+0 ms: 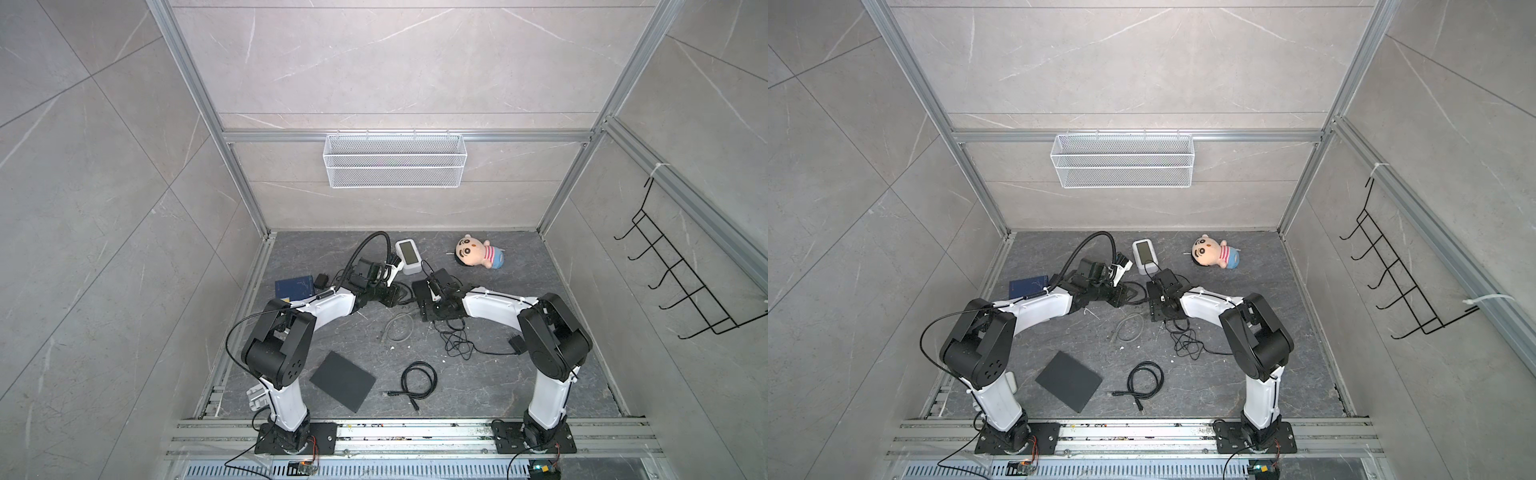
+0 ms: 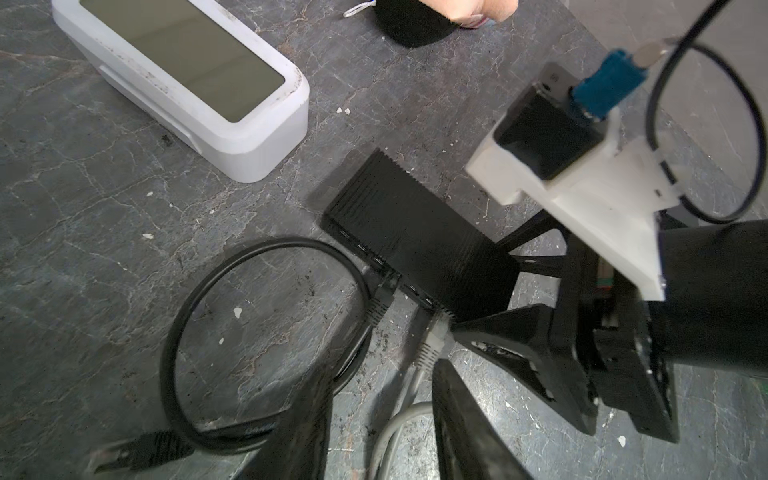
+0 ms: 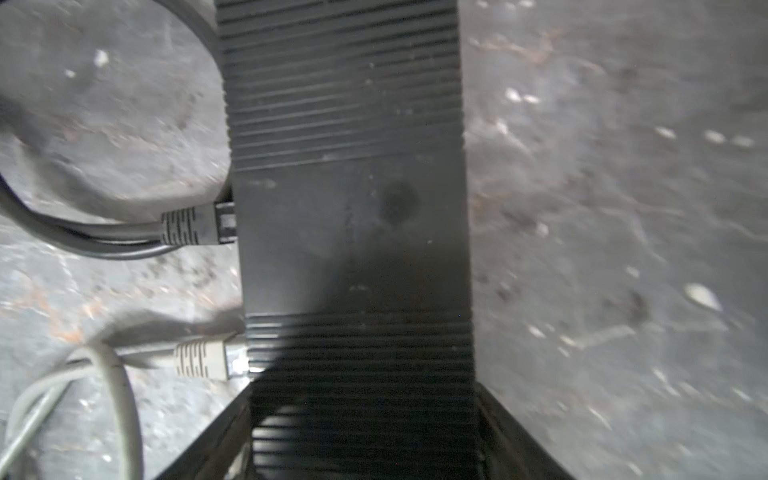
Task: Insert the plug into the switch port
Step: 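Release the switch box with right while left moves toward the black cable coil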
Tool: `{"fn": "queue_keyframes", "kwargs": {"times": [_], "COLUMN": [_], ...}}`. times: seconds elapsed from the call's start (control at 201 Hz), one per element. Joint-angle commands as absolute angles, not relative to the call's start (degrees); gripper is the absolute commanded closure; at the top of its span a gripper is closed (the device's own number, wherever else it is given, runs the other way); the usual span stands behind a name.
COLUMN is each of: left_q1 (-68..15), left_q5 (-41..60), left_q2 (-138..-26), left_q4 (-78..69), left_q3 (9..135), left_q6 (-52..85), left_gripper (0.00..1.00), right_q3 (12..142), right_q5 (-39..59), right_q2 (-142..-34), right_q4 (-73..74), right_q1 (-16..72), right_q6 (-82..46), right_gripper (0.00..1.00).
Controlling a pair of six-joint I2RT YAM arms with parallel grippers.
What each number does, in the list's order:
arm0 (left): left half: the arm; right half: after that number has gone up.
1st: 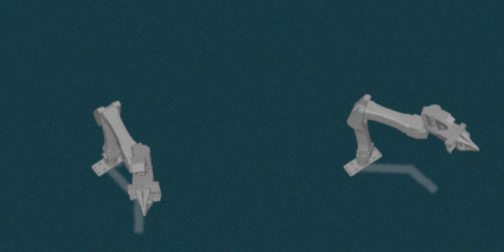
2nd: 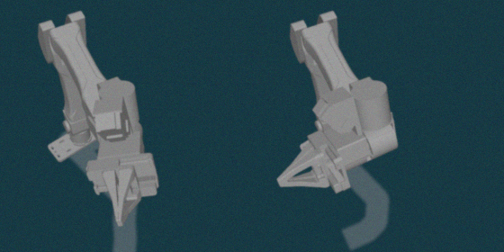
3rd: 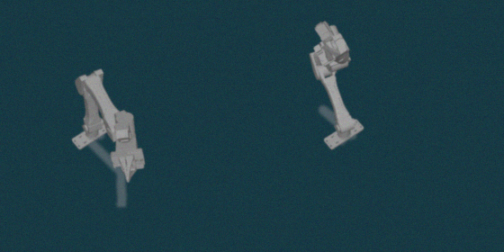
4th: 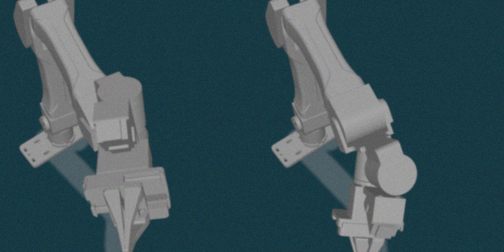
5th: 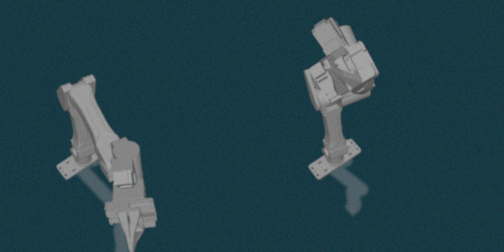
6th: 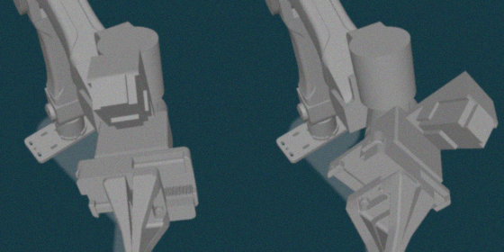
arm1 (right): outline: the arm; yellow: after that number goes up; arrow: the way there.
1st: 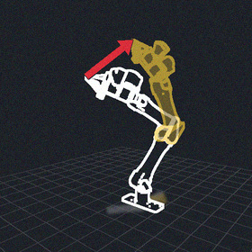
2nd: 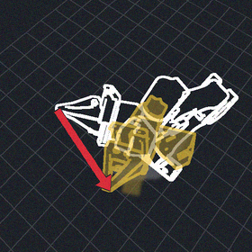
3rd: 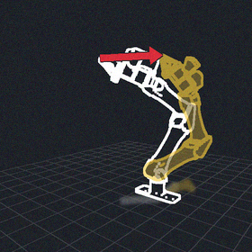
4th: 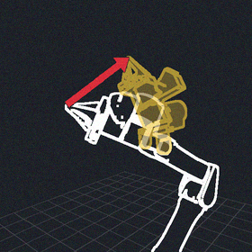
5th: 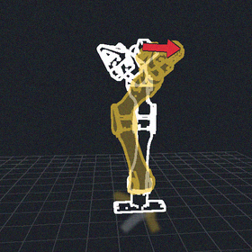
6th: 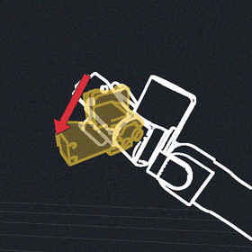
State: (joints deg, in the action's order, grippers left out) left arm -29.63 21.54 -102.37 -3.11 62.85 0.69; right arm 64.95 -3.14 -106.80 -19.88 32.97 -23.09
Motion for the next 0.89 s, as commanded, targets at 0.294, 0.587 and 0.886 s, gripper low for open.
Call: {"fn": "queue_keyframes", "kwargs": {"times": [0.294, 0.587, 0.886], "left_q1": [-30.19, -31.28, -36.69], "left_q5": [23.02, 22.56, 15.46], "left_q2": [-101.43, -99.96, -98.26], "left_q4": [-6.59, -4.92, 3.41], "left_q3": [61.7, 61.58, 60.67], "left_q6": [3.12, 2.62, 3.69], "left_gripper": [0.58, 0.58, 0.58], "right_q3": [49.86, 44.69, 48.12], "right_q5": [-8.94, -10.88, -6.66], "right_q2": [-93.8, -88.12, -85.03], "right_q4": [-28.6, -27.66, -30.65], "right_q1": [24.05, 13.84, 12.71], "right_q6": [-26.45, -32.35, -30.61], "right_gripper": [0.29, 0.26, 0.11]}}
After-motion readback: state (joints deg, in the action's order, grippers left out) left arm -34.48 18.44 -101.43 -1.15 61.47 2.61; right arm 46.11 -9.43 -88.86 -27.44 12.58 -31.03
